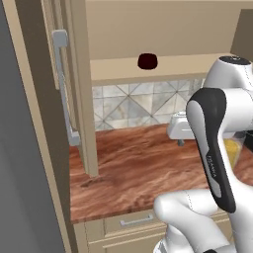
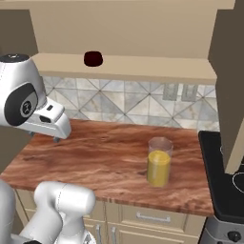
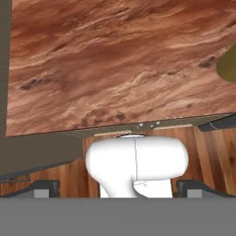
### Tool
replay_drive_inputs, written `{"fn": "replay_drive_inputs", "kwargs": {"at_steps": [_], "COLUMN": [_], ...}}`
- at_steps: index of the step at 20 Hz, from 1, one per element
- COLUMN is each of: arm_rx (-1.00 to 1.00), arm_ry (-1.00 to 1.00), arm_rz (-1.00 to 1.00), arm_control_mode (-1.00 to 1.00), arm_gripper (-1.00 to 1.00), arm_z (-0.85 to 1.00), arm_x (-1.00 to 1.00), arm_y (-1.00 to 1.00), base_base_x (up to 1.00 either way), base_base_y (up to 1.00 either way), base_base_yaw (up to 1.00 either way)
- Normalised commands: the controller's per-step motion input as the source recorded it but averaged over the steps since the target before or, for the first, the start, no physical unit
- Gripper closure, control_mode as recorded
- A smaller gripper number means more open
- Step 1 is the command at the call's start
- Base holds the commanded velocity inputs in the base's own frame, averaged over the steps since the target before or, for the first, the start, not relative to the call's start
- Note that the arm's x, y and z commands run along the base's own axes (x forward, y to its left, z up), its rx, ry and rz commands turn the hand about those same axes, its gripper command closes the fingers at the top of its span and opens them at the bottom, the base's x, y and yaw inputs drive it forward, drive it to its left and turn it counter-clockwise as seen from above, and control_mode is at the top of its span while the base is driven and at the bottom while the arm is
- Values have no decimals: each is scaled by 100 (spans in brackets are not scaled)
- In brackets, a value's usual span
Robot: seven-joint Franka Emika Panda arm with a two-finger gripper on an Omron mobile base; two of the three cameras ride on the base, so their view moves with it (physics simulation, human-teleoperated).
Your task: There is a tray on the dining counter. Grab the cup, mug, and pitcher and place them on the tray. The pitcher may be placed next to the tray if it cannot fit the tray.
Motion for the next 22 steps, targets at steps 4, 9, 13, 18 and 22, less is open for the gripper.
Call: {"fn": "replay_drive_inputs", "kwargs": {"at_steps": [4,9,13,18,22], "arm_rx": [0,0,0,0,0], "arm_ry": [0,0,0,0,0], "arm_rz": [0,0,0,0,0], "arm_control_mode": [100,100,100,100,-100], "arm_gripper": [-100,-100,-100,-100,-100], "arm_z": [0,0,0,0,0], "arm_x": [0,0,0,0,0], "arm_y": [0,0,0,0,0], "base_base_x": [21,27,1,0,0], "base_base_y": [0,0,0,0,0], "base_base_yaw": [10,5,0,0,0]}}
